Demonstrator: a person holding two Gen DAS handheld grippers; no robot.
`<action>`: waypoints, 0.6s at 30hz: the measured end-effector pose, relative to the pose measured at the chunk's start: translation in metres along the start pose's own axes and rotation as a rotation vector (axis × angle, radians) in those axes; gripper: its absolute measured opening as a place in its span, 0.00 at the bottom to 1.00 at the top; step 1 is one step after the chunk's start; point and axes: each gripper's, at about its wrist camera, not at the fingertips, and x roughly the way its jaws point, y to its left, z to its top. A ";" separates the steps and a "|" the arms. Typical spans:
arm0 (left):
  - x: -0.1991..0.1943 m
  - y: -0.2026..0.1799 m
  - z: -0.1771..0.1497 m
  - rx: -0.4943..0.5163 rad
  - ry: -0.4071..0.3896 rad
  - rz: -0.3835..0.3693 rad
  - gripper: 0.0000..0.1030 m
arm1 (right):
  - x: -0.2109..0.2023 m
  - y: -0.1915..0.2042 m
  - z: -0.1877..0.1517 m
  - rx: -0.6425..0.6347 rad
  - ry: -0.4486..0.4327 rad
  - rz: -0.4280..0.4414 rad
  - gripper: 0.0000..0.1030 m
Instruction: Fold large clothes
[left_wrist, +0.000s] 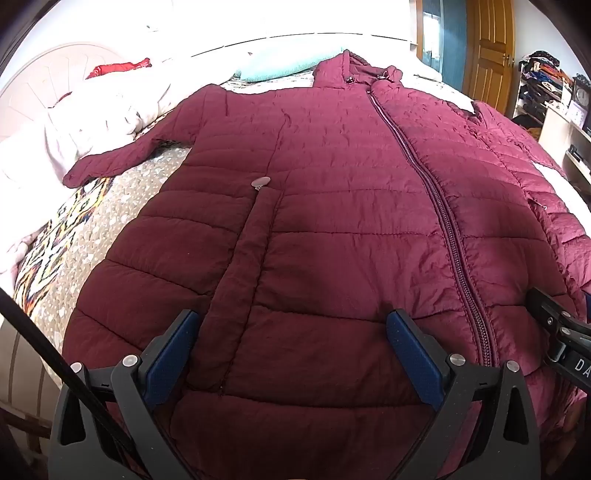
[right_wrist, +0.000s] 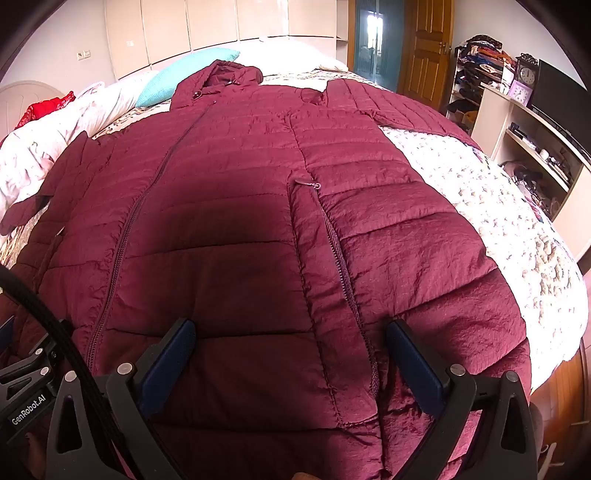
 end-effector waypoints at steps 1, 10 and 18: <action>0.000 0.000 0.000 0.000 0.000 0.000 0.98 | 0.000 0.000 0.000 0.003 0.001 0.003 1.00; 0.001 0.000 0.000 -0.009 0.000 0.001 0.99 | 0.001 -0.001 0.001 0.007 -0.003 0.005 1.00; 0.004 0.000 0.002 -0.022 -0.015 0.021 1.00 | -0.001 0.000 -0.002 0.008 -0.013 0.003 1.00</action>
